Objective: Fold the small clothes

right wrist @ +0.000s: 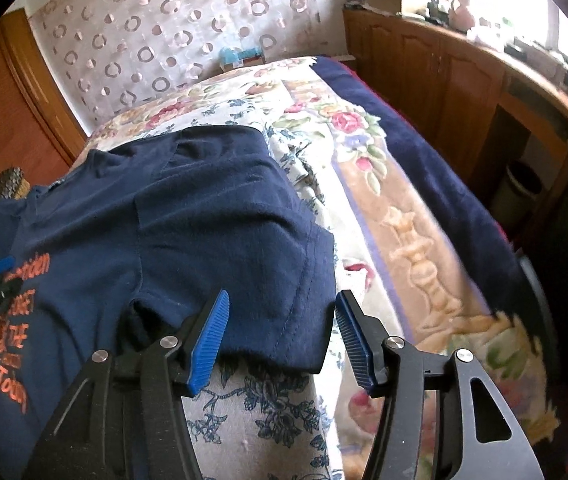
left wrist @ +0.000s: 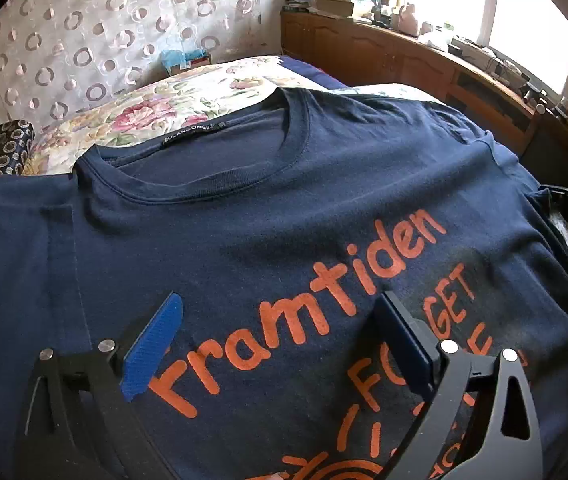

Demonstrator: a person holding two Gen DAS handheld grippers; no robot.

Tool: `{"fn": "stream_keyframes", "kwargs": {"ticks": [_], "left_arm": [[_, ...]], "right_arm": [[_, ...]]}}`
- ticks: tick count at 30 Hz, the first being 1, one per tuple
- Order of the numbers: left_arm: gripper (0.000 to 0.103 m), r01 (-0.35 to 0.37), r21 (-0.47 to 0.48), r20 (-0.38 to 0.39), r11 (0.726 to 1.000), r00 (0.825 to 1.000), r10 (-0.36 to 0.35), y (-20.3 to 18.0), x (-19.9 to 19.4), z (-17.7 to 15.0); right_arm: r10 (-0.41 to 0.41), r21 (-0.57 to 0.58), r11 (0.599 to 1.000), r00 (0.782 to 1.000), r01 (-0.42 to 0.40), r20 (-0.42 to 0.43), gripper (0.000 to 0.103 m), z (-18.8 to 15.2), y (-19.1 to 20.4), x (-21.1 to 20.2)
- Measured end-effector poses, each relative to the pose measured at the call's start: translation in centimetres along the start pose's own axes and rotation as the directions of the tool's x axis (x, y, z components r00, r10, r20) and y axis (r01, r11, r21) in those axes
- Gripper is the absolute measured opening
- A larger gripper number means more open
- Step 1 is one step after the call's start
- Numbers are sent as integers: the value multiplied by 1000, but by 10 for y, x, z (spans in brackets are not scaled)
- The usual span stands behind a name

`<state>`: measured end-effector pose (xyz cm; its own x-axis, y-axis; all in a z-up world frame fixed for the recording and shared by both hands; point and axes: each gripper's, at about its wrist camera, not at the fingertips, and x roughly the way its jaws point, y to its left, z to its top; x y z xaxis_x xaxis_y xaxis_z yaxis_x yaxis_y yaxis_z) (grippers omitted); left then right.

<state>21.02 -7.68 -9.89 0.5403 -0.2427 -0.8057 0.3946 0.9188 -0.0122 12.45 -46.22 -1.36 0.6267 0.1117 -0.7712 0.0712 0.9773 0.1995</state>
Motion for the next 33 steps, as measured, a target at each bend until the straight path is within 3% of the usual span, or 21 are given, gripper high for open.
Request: {"fn": "stream_keyframes", "kwargs": {"ticks": [8,13,17,20,27,33], "left_arm": [[98,0,0,0,1000,1000,0,1,0,0],[102,-13,-8,-6,1000,1000,12,2,1,-1],[102,-11,-12,-6,1000,1000,11,4,1,-1],[102,-10,-13,-6,1000,1000,10,3,1,-1],[102,-12,-11,-5,1000,1000,12,2,1,-1],[102,-32,-27,5,999,999,32,7,-3,-3]], "right_arm": [[16,-7,1000,1000,-17,-9,57,-1,-4,-3],[0,-66,998,1000,0,-2,37,-2,7,-4],[-106,-148,983,994,110,31,16,0,17,-5],[-98,-172,979,993,108,66,9,2,24,-7],[17,-215,977,991,12,133,8,16,50,-11],[160,-255,959,977,-121,138,8,18,84,-7]]}}
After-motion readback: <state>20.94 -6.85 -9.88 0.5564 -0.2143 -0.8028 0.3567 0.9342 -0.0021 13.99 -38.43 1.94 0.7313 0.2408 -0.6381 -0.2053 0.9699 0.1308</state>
